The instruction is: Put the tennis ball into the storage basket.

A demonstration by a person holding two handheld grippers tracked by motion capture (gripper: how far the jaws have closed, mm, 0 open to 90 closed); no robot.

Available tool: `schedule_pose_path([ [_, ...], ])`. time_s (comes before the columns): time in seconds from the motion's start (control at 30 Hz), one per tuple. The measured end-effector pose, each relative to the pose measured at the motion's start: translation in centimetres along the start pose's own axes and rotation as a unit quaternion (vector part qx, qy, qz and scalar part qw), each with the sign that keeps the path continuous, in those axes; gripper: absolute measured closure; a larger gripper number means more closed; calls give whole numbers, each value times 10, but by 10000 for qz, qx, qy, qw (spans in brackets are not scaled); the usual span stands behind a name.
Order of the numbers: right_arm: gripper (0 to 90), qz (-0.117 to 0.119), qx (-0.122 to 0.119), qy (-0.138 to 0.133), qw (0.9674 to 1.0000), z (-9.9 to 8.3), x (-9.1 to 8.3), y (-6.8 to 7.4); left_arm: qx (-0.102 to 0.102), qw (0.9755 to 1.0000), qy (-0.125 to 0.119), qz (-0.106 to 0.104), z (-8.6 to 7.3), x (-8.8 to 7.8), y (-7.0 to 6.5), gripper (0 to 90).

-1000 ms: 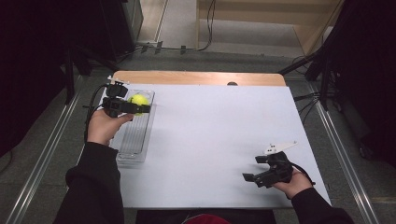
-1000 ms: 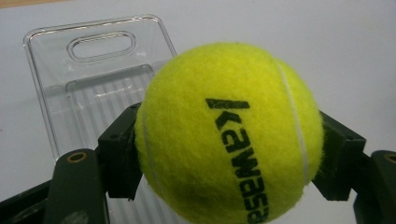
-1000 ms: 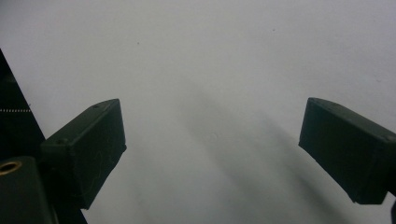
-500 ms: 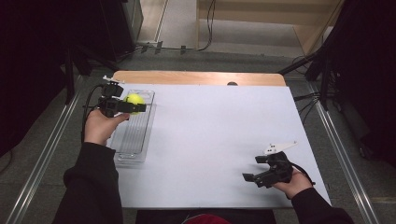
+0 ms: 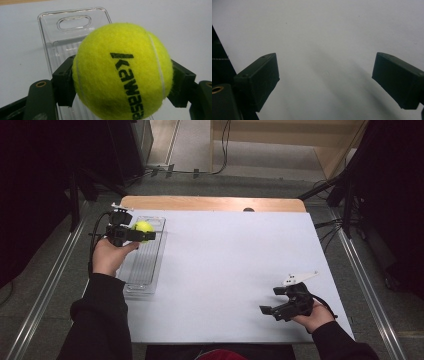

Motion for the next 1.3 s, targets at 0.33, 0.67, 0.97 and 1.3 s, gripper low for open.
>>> schedule_pose_path([
  [0.33,53,-2,5,0,10000,0,0,0,15,10000,67,6,-3,6,-2,262],
  [0.67,53,-2,0,3,10000,0,0,0,26,9999,149,-16,-6,12,-3,262],
  [0.97,53,-5,0,6,10000,0,0,0,-6,9998,197,12,-8,17,-2,261],
  [1.3,54,-7,11,7,10000,0,0,0,-29,9993,362,33,-12,23,0,257],
])
Point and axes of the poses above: each handheld gripper's, and its own axes: x roughly forward along the jaws, z roughly out of its top, y roughly to its left, the point moved 5 cm from there along x, roughly forward along the jaws, and after that the axes turned 14 degrees about z, right-handed, at the moved point
